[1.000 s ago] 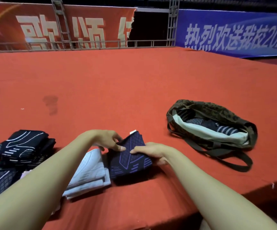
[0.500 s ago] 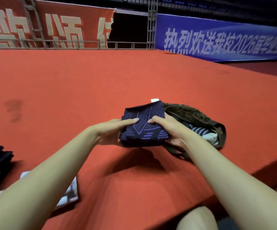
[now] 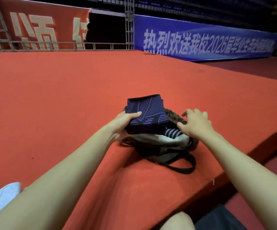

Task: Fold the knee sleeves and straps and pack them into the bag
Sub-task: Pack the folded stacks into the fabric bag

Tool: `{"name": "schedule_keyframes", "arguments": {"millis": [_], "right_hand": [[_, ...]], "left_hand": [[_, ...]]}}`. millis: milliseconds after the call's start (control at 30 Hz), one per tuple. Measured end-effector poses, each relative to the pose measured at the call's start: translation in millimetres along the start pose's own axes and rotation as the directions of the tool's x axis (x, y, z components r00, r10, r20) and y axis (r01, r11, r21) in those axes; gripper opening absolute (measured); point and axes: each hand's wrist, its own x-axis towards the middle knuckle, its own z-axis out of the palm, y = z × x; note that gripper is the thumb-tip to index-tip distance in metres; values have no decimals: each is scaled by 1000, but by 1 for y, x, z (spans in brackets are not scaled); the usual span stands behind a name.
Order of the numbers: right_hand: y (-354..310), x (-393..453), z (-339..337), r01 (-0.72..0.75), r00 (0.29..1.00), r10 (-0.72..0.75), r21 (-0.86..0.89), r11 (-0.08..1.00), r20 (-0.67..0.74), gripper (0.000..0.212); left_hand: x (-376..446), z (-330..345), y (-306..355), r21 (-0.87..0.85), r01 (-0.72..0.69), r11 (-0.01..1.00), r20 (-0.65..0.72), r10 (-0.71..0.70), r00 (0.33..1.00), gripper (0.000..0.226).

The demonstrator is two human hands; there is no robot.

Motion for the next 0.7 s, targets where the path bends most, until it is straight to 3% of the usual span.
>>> {"name": "schedule_keyframes", "arguments": {"millis": [67,133,233,333,500,700], "right_hand": [[16,-5,5,-90,985,106,-119,989,135,66],[29,-4,13,-126,976,145,-121,985,162,59],[40,5,17,-171,983,172,-14,985,65,36],[44,15,13,-198,979,203,224,954,2,35],[43,27,11,-258,964,252,535,805,85,38],[75,56,48,-239,969,212,706,666,127,56]], "left_hand": [[10,9,-6,-64,12,998,-11,-13,1000,21],[21,18,-12,-135,42,990,-18,-45,999,22],[33,33,-17,-206,74,976,-35,-83,996,28],[44,46,-18,-270,96,958,-14,-104,995,23],[61,70,-27,-116,118,986,49,-113,992,41],[73,77,-32,-17,196,981,178,-190,966,46]]}}
